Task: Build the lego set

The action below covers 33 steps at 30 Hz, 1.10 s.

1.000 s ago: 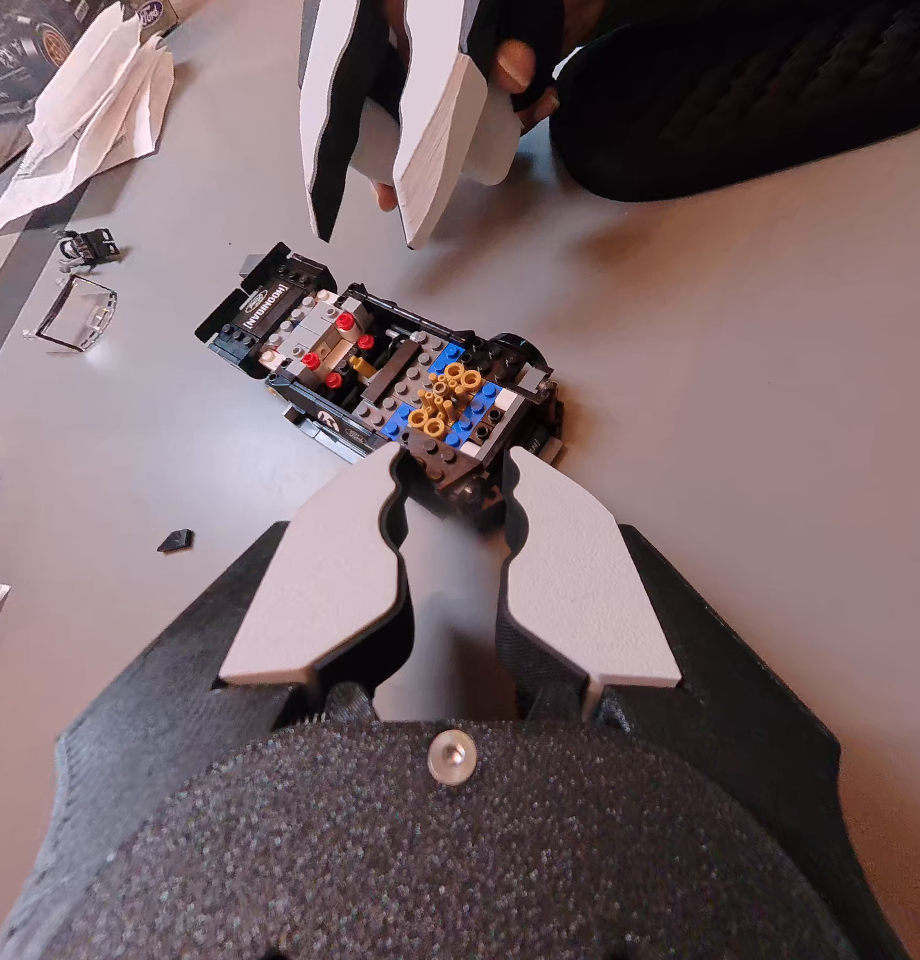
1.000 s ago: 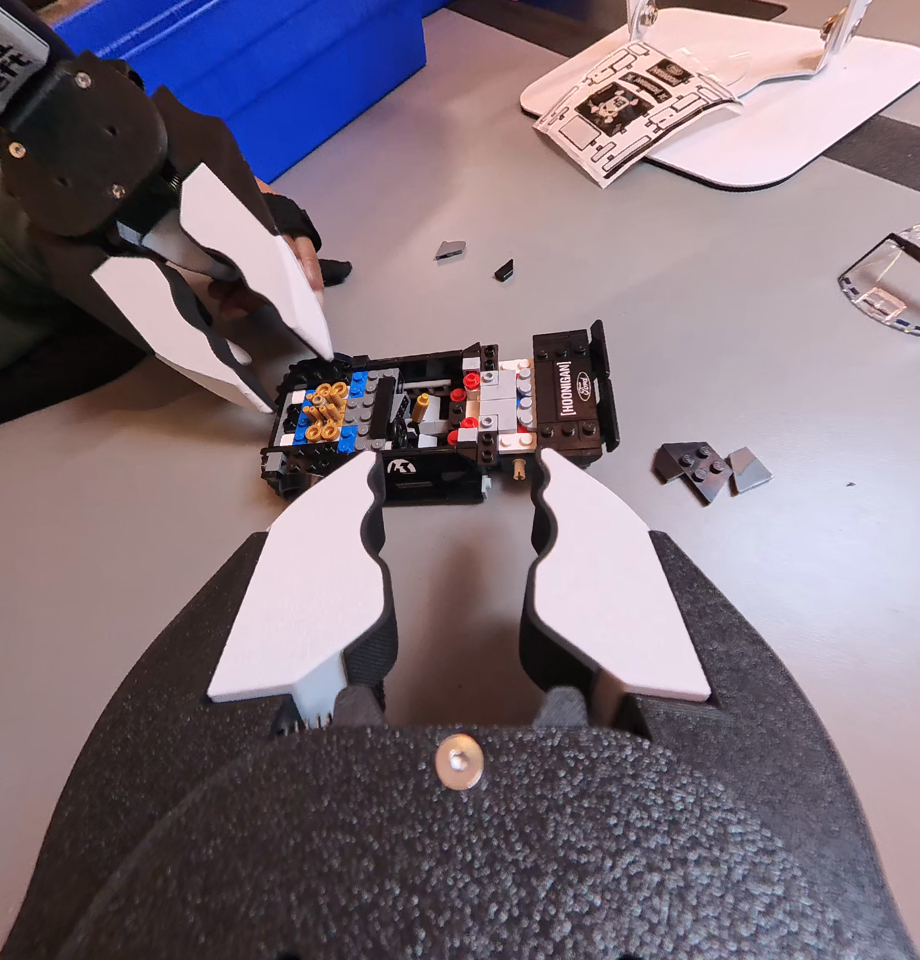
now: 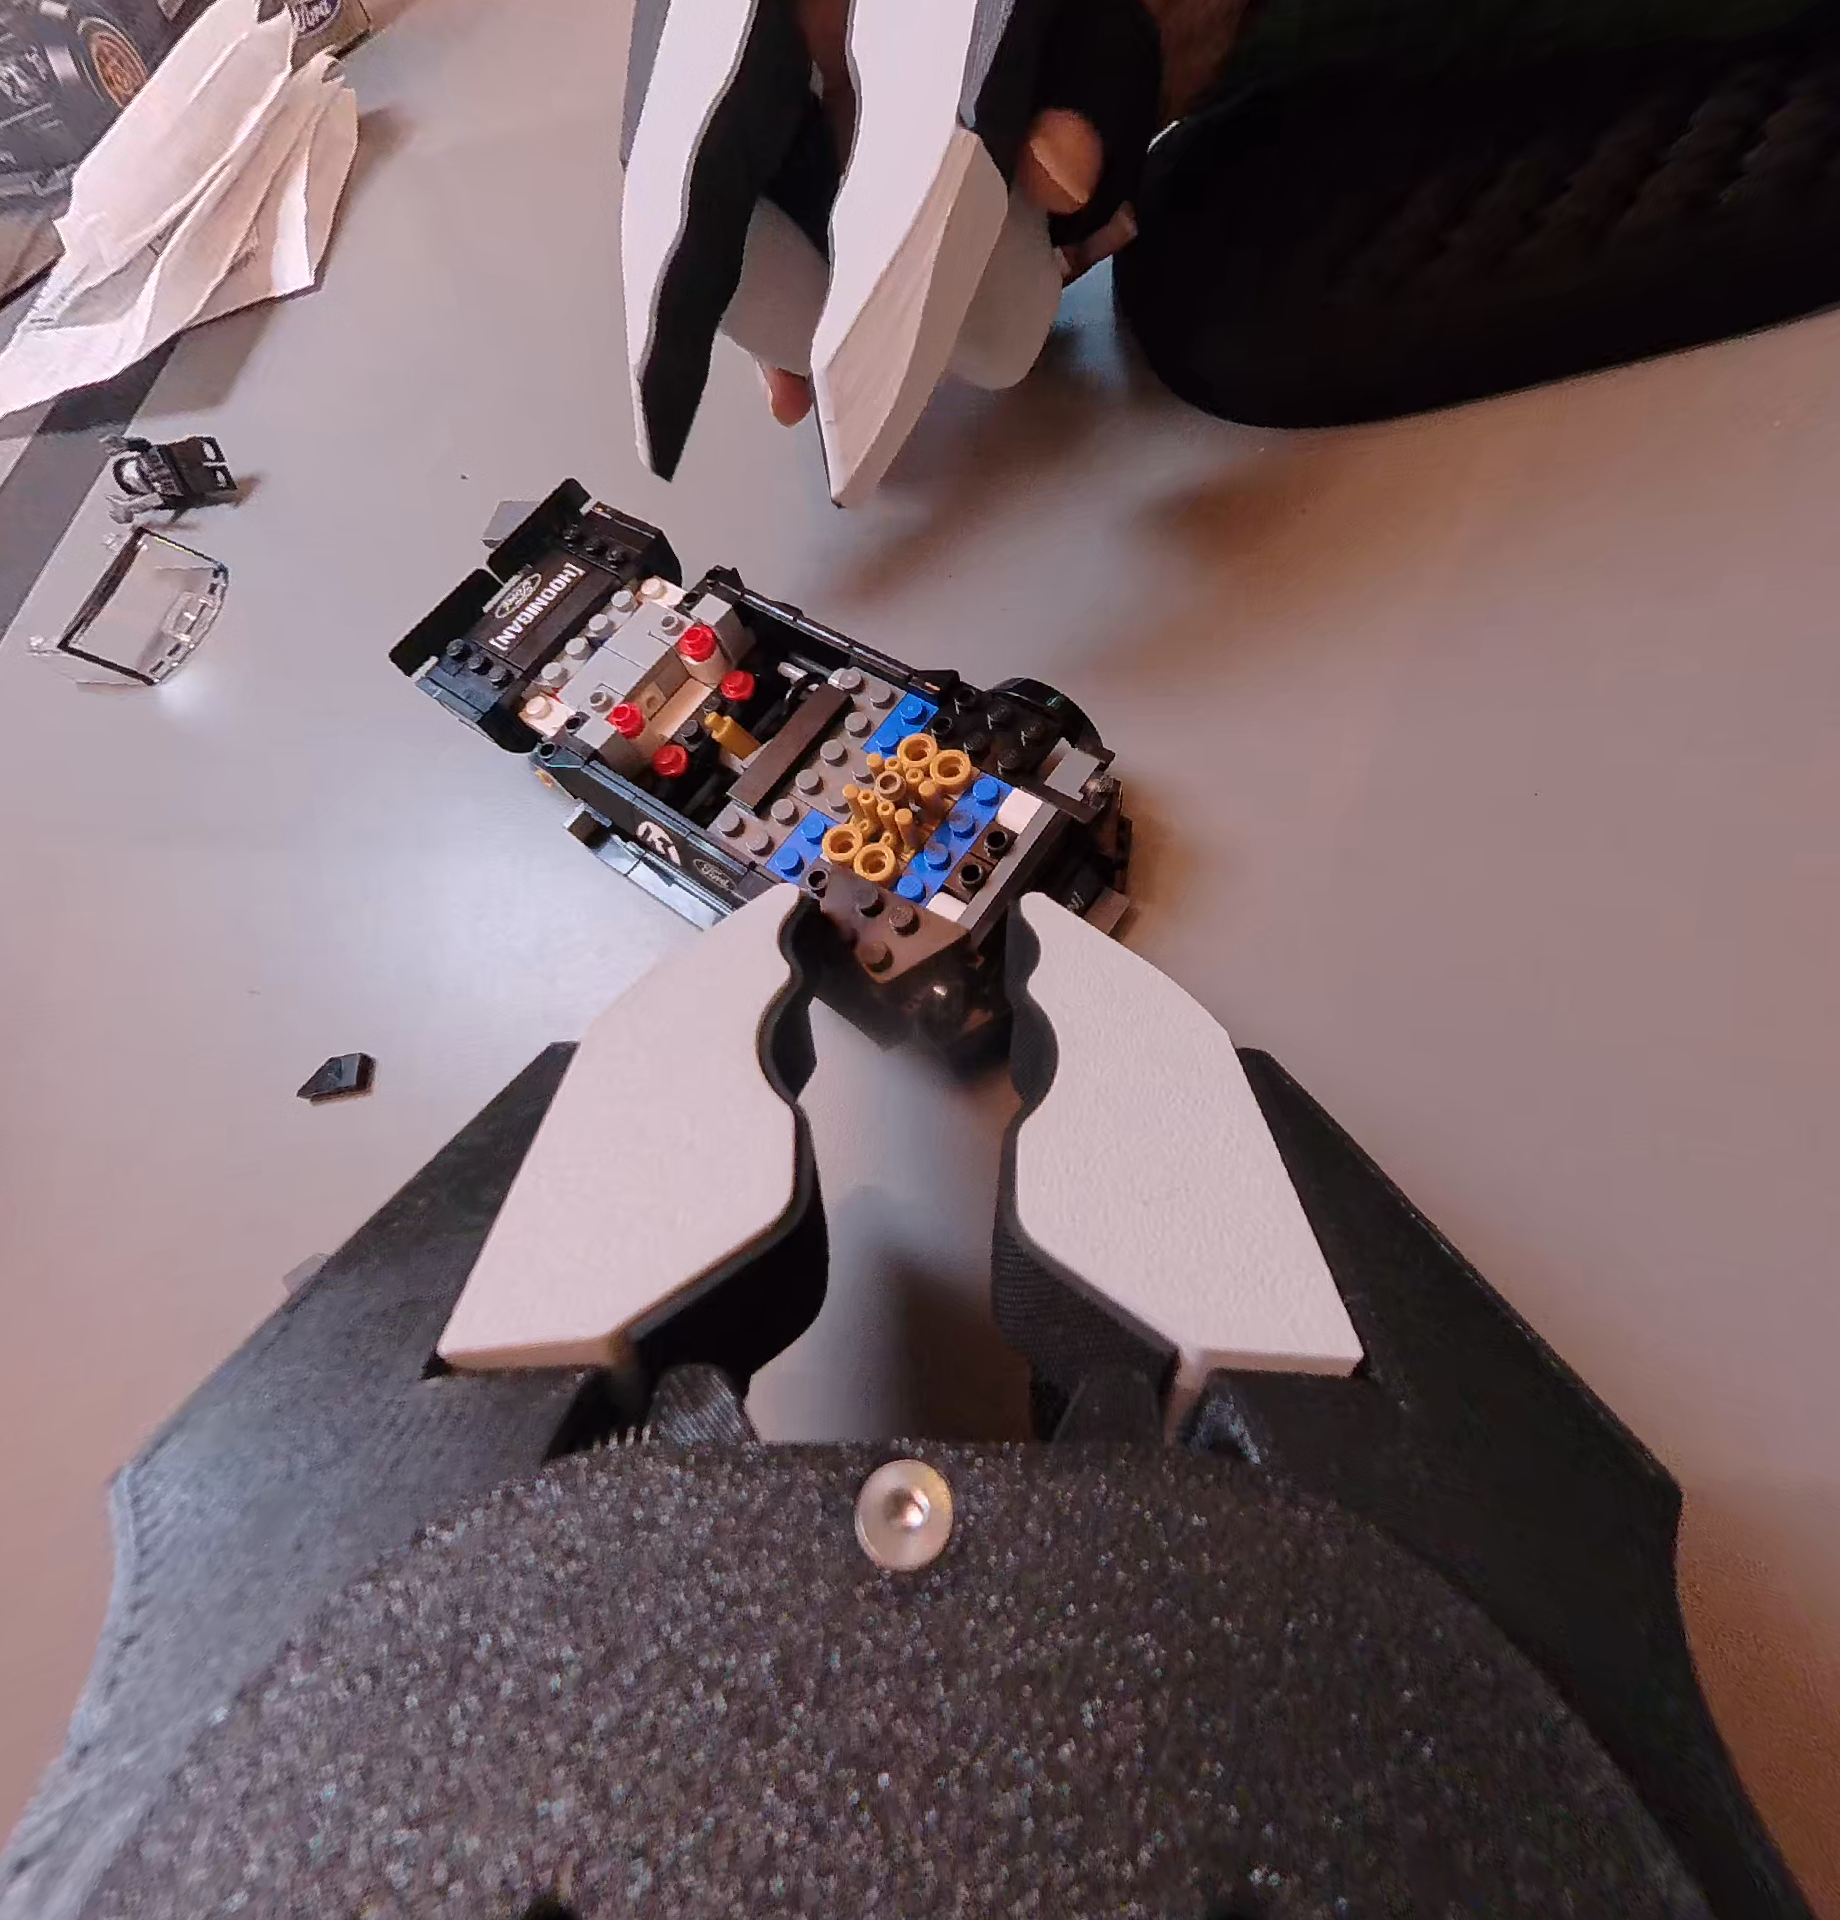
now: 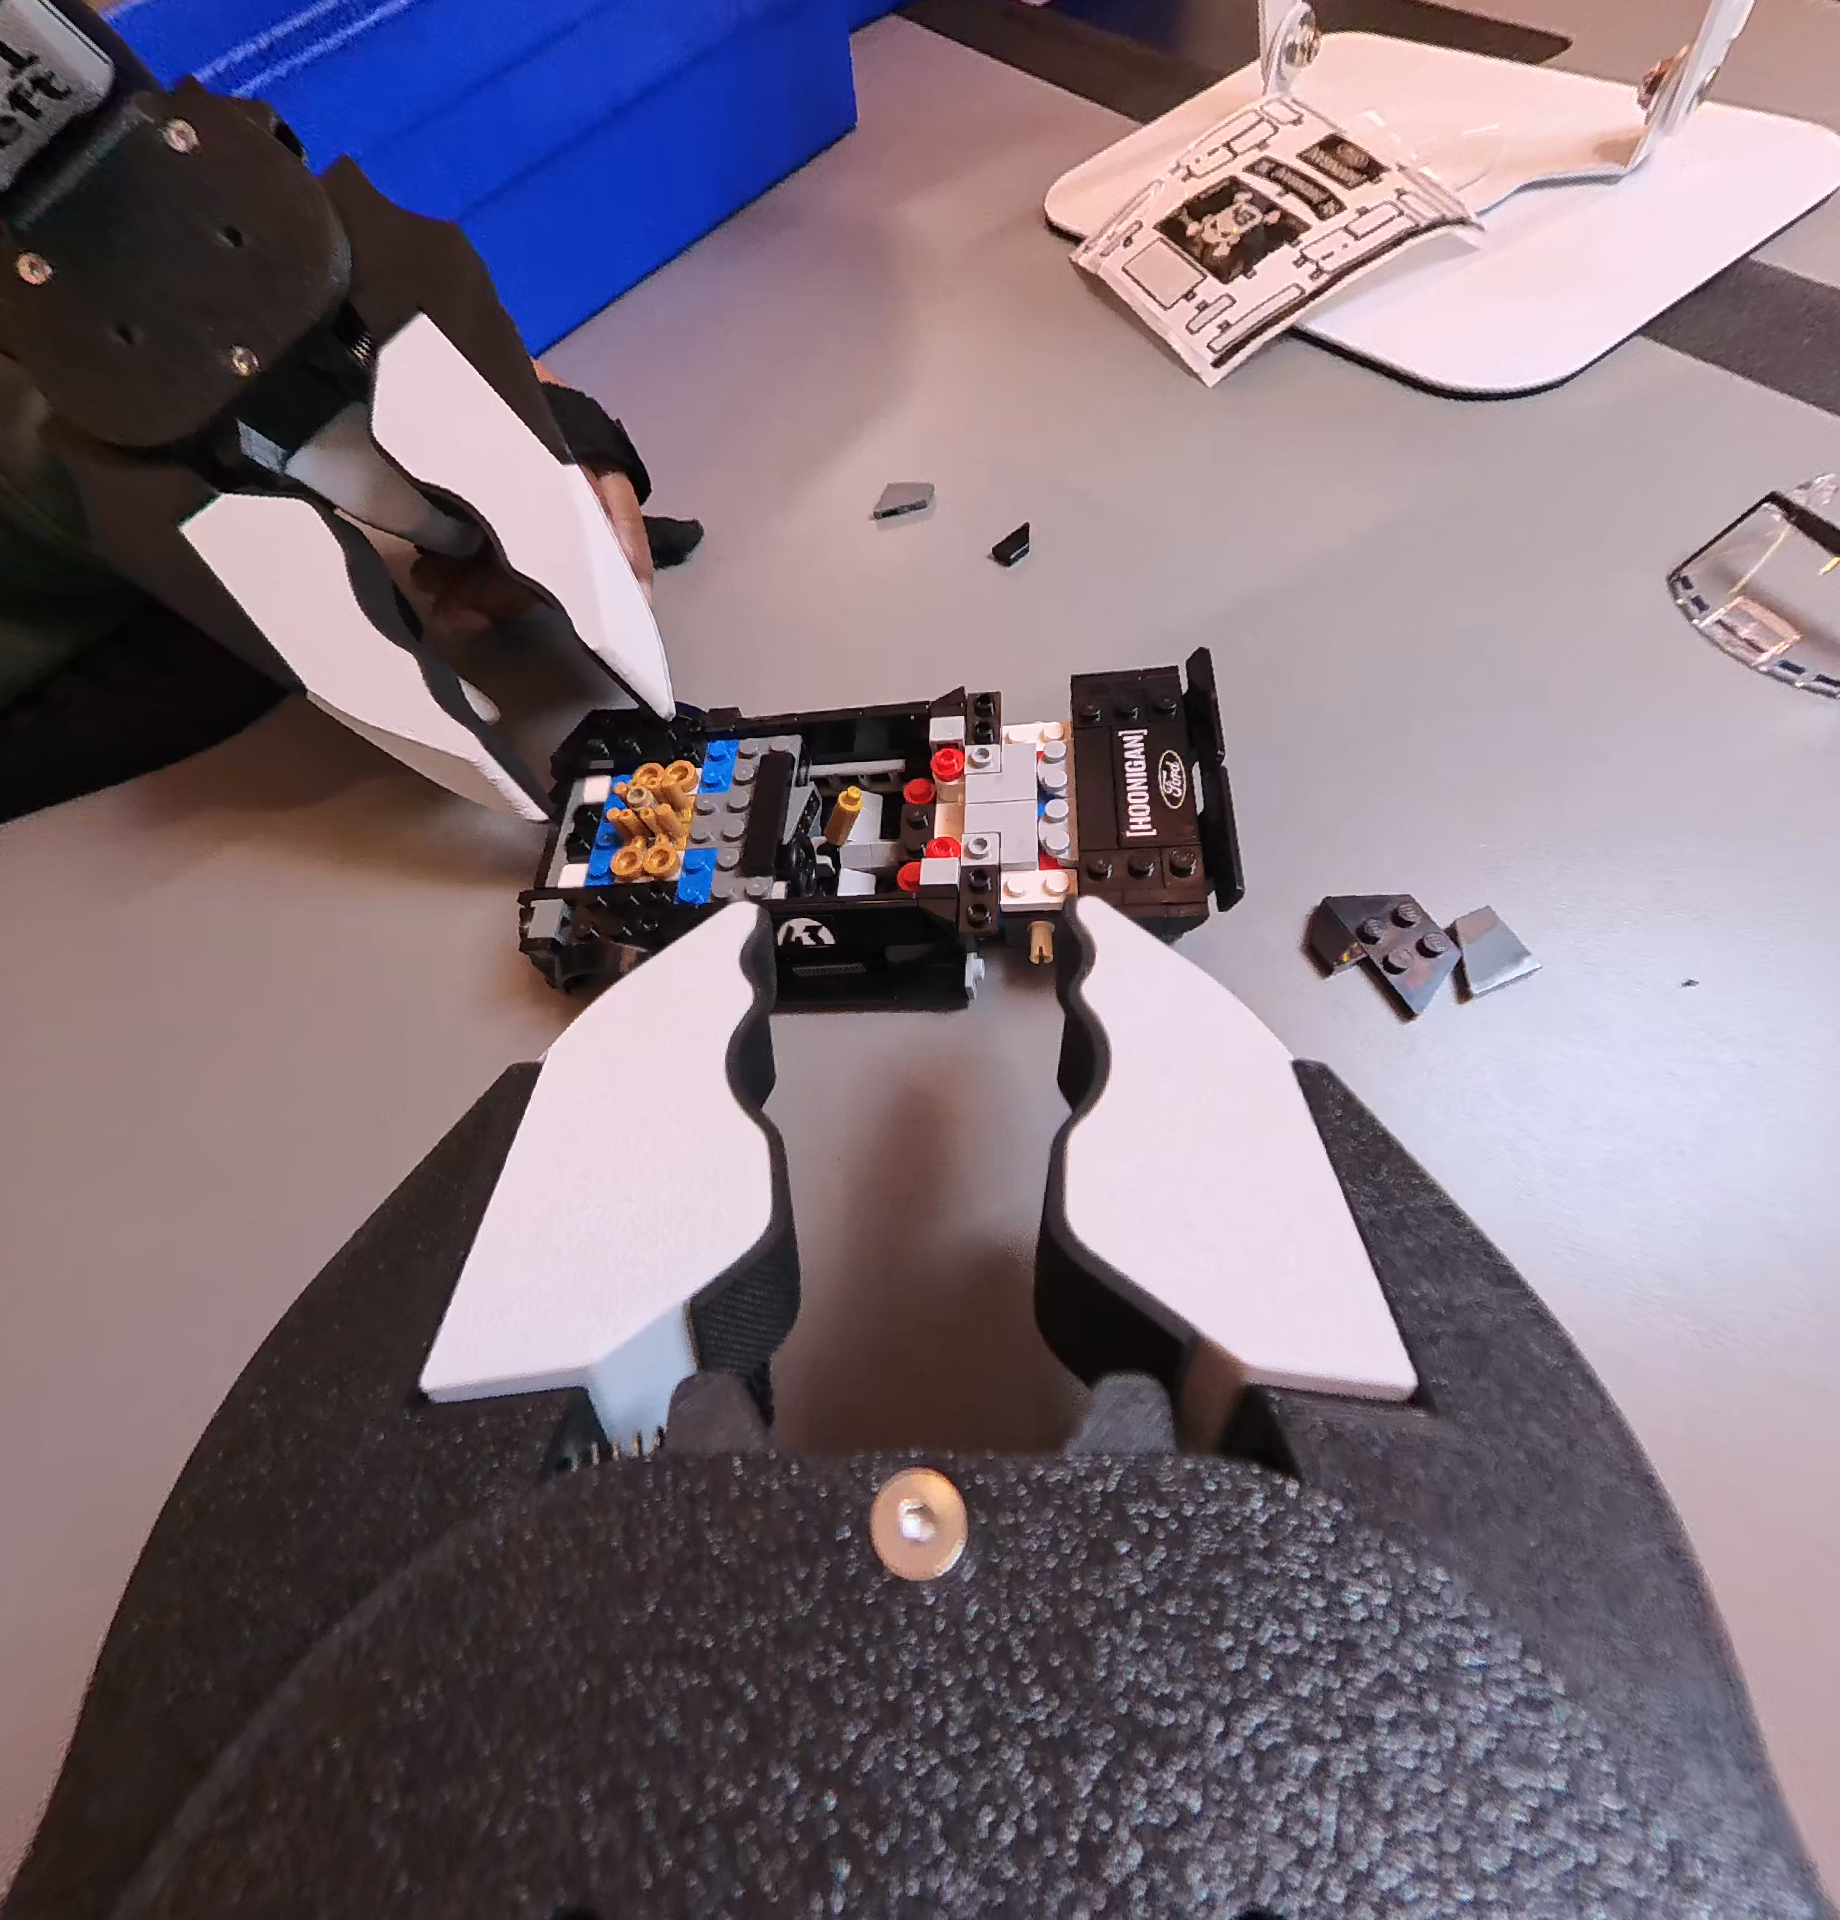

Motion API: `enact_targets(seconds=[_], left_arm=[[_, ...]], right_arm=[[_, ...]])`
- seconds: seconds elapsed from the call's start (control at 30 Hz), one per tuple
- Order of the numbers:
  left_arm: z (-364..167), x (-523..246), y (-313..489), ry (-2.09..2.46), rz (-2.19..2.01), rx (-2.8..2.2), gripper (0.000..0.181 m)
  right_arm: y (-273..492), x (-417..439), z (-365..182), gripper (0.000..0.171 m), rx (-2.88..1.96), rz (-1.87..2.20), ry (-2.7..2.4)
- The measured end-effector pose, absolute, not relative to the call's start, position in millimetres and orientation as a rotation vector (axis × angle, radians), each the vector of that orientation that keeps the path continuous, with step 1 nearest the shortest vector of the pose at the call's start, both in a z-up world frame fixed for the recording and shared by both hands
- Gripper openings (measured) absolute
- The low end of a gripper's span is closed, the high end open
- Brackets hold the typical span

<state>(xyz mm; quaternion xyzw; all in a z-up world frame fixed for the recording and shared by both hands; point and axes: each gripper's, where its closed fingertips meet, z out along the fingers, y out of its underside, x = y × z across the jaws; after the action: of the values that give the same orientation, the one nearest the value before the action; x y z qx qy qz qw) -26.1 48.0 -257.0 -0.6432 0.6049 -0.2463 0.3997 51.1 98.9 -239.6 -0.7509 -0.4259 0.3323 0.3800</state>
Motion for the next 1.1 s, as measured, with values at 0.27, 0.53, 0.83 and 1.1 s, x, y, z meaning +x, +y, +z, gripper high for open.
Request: enact_targets(seconds=[0.27,0.53,0.83,1.1], left_arm=[[-257,-26,48,1.53,-0.623,-1.628,0.033],[-257,-27,47,1.532,-0.624,-1.629,0.033],[-253,-28,47,1.514,-0.641,-1.624,0.036],[-258,-23,47,1.529,-0.637,-1.642,0.034]], right_arm=[[104,52,-221,0.052,-1.82,0.846,-1.034],[105,52,-221,0.052,-1.817,0.835,-1.035],[104,52,-223,0.052,-1.824,0.835,-1.039],[103,51,-227,0.051,-1.833,0.826,-1.056]])
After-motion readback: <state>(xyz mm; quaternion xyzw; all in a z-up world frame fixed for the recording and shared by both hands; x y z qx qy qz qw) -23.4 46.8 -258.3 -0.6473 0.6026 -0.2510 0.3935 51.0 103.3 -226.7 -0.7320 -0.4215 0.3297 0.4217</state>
